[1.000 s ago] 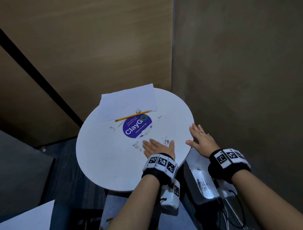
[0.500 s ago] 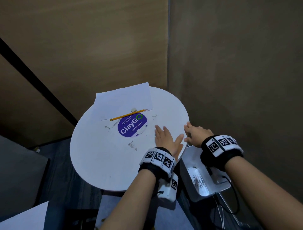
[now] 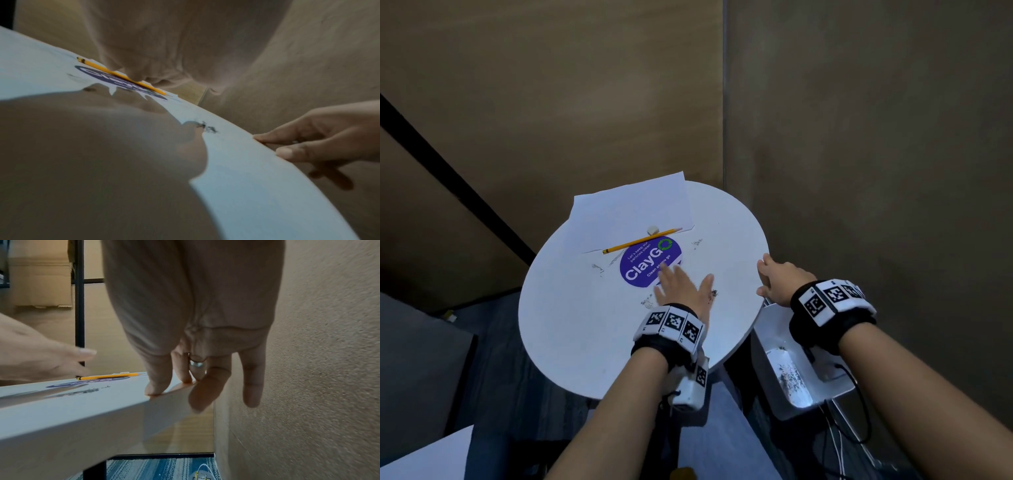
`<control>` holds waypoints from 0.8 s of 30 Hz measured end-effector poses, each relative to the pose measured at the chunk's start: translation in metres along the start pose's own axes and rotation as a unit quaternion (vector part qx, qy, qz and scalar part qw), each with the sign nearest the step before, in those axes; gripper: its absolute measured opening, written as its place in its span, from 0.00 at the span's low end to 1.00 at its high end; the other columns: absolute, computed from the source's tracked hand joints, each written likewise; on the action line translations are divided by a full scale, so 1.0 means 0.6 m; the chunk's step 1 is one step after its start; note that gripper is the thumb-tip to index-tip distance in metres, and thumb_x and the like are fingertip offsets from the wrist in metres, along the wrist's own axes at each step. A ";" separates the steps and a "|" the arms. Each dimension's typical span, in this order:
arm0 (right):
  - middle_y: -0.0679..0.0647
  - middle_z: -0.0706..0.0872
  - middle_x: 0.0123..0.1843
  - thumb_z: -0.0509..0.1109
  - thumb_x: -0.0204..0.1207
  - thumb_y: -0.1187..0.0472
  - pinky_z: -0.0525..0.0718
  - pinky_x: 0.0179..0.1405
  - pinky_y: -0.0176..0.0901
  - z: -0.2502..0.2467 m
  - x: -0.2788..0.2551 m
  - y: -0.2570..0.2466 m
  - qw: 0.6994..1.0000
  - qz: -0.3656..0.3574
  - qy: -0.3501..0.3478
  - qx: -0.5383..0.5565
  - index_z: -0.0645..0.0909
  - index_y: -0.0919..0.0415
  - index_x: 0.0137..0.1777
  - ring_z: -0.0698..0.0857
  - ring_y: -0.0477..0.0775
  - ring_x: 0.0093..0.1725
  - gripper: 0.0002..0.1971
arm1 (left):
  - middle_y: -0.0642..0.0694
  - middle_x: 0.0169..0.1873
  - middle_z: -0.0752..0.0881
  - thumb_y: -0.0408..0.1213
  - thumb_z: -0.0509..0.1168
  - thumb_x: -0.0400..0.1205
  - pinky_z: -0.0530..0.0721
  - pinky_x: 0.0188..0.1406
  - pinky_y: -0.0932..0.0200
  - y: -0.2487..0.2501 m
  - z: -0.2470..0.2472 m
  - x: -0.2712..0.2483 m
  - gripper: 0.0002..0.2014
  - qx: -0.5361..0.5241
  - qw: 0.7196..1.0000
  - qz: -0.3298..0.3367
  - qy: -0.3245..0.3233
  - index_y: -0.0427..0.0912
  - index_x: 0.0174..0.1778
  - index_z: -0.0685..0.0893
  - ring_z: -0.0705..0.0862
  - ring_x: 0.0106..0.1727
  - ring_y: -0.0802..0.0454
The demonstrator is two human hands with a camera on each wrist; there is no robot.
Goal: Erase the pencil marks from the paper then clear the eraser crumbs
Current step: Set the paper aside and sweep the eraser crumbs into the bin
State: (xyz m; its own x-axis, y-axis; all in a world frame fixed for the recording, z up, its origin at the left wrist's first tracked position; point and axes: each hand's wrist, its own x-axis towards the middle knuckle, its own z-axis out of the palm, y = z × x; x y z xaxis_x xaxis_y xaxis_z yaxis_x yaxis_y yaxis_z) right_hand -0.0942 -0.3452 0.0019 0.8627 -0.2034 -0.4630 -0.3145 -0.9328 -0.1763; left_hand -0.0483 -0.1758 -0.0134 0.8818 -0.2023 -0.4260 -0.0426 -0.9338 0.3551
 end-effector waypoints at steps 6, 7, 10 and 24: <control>0.54 0.61 0.80 0.61 0.83 0.55 0.75 0.59 0.55 0.002 0.000 0.002 1.000 -0.005 0.000 0.002 0.61 0.60 0.75 0.74 0.62 0.69 0.24 | 0.38 0.82 0.36 0.55 0.45 0.87 0.40 0.80 0.48 0.018 0.008 -0.016 0.37 0.005 0.989 0.090 -0.114 0.35 0.83 0.41 0.38 0.83 0.45; 0.54 0.60 0.80 0.60 0.83 0.55 0.75 0.59 0.55 0.002 -0.001 0.002 1.000 -0.005 0.001 0.003 0.60 0.60 0.76 0.73 0.62 0.70 0.24 | 0.40 0.83 0.37 0.54 0.45 0.88 0.40 0.79 0.50 0.026 0.003 -0.019 0.35 -0.010 0.987 0.113 -0.118 0.36 0.83 0.42 0.39 0.84 0.46; 0.52 0.53 0.84 0.59 0.84 0.55 0.74 0.63 0.56 0.004 -0.002 0.003 1.000 -0.009 -0.001 0.003 0.56 0.59 0.79 0.71 0.62 0.73 0.27 | 0.39 0.82 0.36 0.51 0.45 0.89 0.38 0.80 0.48 0.029 -0.008 -0.004 0.33 0.010 0.994 0.107 -0.024 0.37 0.83 0.43 0.37 0.83 0.47; 0.56 0.72 0.70 0.64 0.81 0.54 0.74 0.47 0.50 -0.011 0.002 -0.013 0.999 0.015 0.001 -0.039 0.67 0.62 0.71 0.78 0.60 0.65 0.22 | 0.37 0.82 0.38 0.53 0.48 0.88 0.45 0.80 0.44 0.041 -0.032 0.040 0.35 0.083 0.996 0.041 -0.001 0.34 0.83 0.43 0.41 0.84 0.43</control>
State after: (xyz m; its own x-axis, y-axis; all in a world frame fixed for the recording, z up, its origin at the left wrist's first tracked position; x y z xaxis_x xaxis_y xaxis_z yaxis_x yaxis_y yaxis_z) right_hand -0.0884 -0.3403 0.0086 0.8542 -0.2321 -0.4652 -0.3086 -0.9465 -0.0944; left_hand -0.0192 -0.1980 0.0013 0.8708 -0.2813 -0.4032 -0.1923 -0.9497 0.2473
